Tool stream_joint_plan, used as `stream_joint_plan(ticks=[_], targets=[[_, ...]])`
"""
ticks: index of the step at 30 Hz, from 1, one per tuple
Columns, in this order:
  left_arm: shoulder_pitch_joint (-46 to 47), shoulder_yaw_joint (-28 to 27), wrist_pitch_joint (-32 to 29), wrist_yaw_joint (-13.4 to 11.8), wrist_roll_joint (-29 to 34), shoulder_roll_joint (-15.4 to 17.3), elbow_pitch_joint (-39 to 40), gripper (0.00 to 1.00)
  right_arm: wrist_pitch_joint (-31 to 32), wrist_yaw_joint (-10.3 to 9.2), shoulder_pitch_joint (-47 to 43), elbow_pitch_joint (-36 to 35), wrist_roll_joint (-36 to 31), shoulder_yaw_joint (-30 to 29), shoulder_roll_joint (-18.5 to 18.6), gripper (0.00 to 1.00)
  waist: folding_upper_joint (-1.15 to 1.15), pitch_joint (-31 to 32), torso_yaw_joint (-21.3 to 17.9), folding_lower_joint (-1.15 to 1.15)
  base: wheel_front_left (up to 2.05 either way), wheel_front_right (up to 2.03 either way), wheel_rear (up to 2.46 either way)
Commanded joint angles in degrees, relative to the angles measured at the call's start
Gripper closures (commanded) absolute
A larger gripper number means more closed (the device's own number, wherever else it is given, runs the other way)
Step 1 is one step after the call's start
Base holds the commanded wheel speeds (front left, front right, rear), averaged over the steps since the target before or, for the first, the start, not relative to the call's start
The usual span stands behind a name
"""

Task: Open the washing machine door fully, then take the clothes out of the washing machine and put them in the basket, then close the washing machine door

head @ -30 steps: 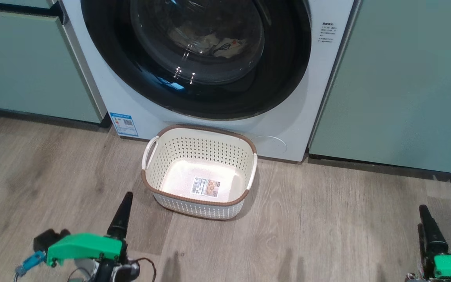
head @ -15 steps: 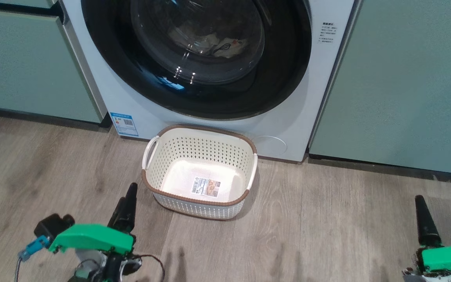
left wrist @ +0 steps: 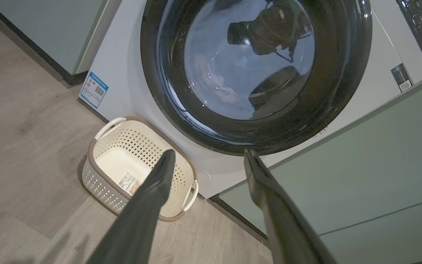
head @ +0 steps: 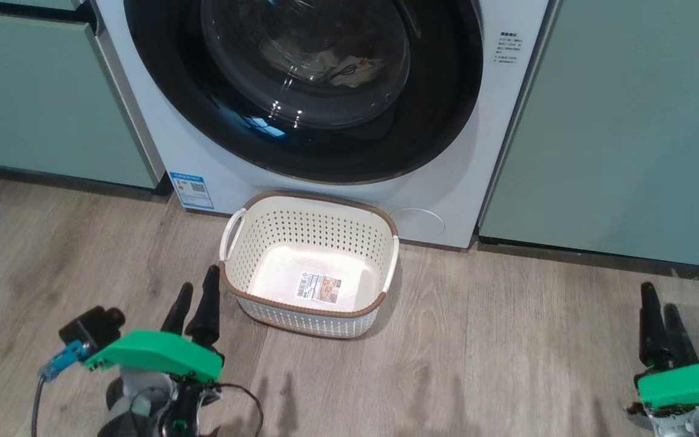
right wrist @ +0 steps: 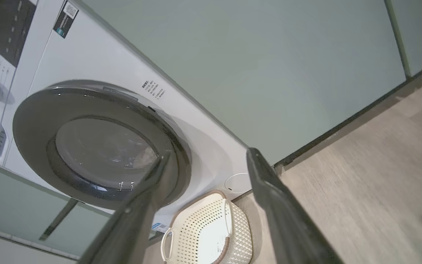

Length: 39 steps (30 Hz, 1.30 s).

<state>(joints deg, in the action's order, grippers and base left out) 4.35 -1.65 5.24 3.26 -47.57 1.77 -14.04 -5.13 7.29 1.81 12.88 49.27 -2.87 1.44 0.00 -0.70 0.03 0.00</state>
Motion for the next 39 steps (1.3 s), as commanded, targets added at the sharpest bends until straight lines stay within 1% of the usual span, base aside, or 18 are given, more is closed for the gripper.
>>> stream_joint_plan(ticks=[1, 8, 10, 11, 12, 22, 27, 39], targets=[[3.69, -0.87, 1.03, -0.54, 2.77, 0.77, 2.49, 0.00, -1.12, 0.12, 3.53, -2.74, -3.42, 1.01, 0.85, 0.00, 0.00, -0.01, 0.00, 0.00, 0.00, 0.00, 0.00], [4.41, -0.35, 2.21, -1.74, 9.74, 0.81, 3.28, 0.00, -2.30, 0.13, 3.93, -3.75, -11.63, 1.52, 0.93, 0.00, 0.00, -0.08, 0.08, 0.00, 0.00, 0.00, 0.00], [4.50, -0.30, 2.38, -1.91, 10.82, 0.82, 3.36, 0.00, -2.47, 0.13, 3.98, -3.85, -12.60, 1.60, 0.94, 0.00, 0.00, -0.09, 0.09, 0.00, 0.00, 0.00, 0.00], [4.64, -0.24, 2.72, -2.24, 12.85, 0.83, 3.48, 0.00, -2.81, 0.13, 4.07, -3.90, -15.05, 1.69, 0.96, 0.00, 0.00, -0.09, 0.08, 0.00, 0.00, 0.00, 0.00], [4.70, -0.18, 2.89, -2.38, 13.92, 0.84, 3.51, 0.00, -2.98, 0.13, 4.12, -3.90, -16.16, 1.72, 0.98, 0.00, 0.00, -0.08, 0.08, 0.00, 0.00, 0.00, 0.00], [5.38, 0.17, 4.57, -3.61, 23.67, 0.91, 3.35, 0.00, -4.67, 0.15, 4.95, -3.42, -24.75, 2.04, 1.09, 0.00, 0.00, 0.06, 0.05, 0.00, 0.00, 0.00, 0.00], [5.86, 0.14, 5.42, -4.18, 27.03, 0.94, 3.07, 0.00, -5.52, 0.16, 5.47, -3.44, -28.87, 1.91, 1.14, 0.00, 0.00, 0.14, 0.02, 0.00, 0.00, 0.00, 0.00], [6.92, 0.08, 7.44, -4.52, 33.90, 1.02, 2.19, 0.00, -7.55, 0.18, 6.17, -3.60, -38.17, 2.07, 1.28, 0.00, 0.00, 0.33, -0.03, 0.00, 0.00, 0.00, 0.00]])
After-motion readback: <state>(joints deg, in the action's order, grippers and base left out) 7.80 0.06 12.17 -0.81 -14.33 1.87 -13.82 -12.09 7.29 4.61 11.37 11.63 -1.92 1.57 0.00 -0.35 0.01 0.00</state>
